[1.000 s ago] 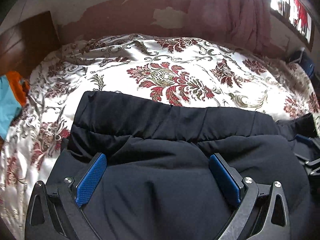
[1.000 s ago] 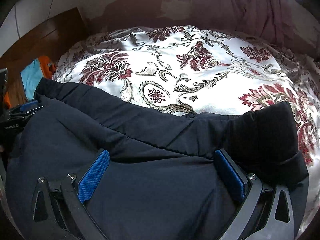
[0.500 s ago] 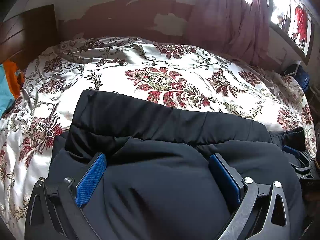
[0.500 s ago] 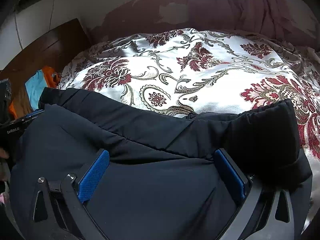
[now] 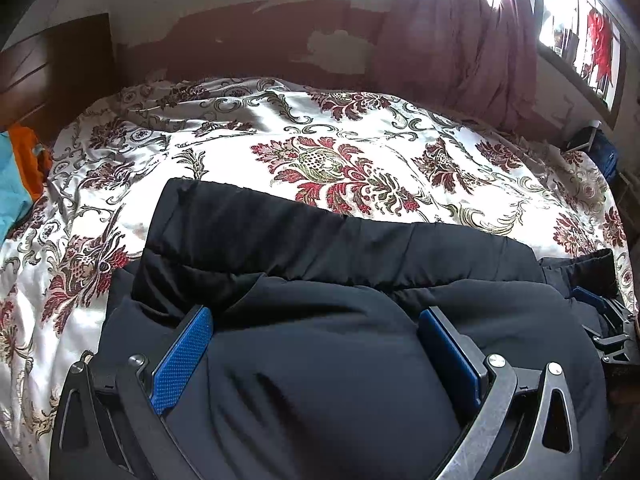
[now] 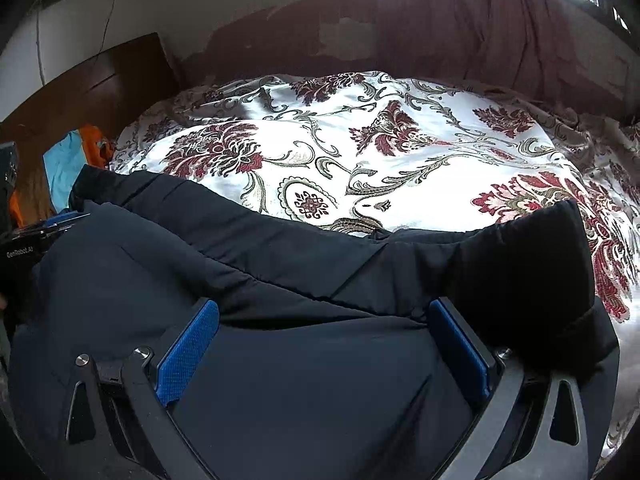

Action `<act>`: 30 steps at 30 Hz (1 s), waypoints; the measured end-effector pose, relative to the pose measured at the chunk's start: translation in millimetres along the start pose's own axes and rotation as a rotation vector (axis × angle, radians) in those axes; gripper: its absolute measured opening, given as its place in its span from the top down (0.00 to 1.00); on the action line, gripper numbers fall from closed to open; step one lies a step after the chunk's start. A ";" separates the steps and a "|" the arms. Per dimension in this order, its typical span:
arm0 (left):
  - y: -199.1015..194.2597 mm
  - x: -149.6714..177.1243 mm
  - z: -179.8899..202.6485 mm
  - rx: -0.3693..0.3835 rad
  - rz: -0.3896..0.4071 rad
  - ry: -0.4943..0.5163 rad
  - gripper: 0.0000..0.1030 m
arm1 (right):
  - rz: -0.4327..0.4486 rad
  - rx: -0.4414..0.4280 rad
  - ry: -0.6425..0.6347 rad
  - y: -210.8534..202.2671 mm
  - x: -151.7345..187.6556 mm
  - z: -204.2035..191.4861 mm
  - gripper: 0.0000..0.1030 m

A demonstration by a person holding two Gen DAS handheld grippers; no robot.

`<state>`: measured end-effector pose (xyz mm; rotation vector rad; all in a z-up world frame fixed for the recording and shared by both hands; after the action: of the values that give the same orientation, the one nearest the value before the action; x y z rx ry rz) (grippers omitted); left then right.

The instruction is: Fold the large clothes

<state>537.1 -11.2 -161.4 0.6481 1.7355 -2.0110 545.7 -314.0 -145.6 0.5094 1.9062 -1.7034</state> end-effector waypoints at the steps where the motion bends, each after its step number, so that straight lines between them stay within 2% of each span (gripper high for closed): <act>1: -0.7 0.4 -0.2 -0.001 0.003 0.001 0.00 | 0.005 0.008 -0.003 -1.8 0.4 -0.5 0.01; 8: -5.4 2.4 -0.8 0.001 0.004 0.002 0.00 | -0.017 0.044 -0.019 -8.1 2.8 -3.6 0.01; 12: -19.1 12.3 -1.2 -0.054 0.026 0.010 0.00 | -0.027 0.077 -0.010 -21.2 13.3 -4.4 0.01; 16: -39.5 25.8 -4.6 -0.110 0.045 0.002 0.00 | -0.026 0.214 -0.007 -49.9 28.1 -6.8 0.01; 22: -90.5 56.7 -25.7 -0.112 0.055 -0.025 0.00 | 0.016 0.301 0.023 -119.0 61.2 9.4 0.01; 25: -108.0 78.3 -42.3 -0.120 0.010 -0.036 0.00 | -0.040 0.315 0.049 -137.6 76.9 27.8 0.01; 28: -111.6 98.1 -63.9 -0.126 -0.085 -0.062 0.00 | -0.098 0.326 0.090 -146.9 88.5 48.1 0.01; 30: -110.9 109.9 -80.2 -0.109 -0.156 -0.091 0.00 | -0.141 0.303 0.129 -147.5 95.4 60.0 0.01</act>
<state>390.5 84.0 -146.5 0.3903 1.8765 -1.9959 390.1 -399.6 -91.3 0.6244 1.8154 -2.1148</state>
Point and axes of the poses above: each gripper's, at about its wrist camera, not at the fingertips, and y roughly the way its jaws point, z to its right, x to its underside, the point moved 5 cm from there along y, roughly the way its jaws point, and after that the axes turned 7 degrees about -z, right-handed, at the moved point
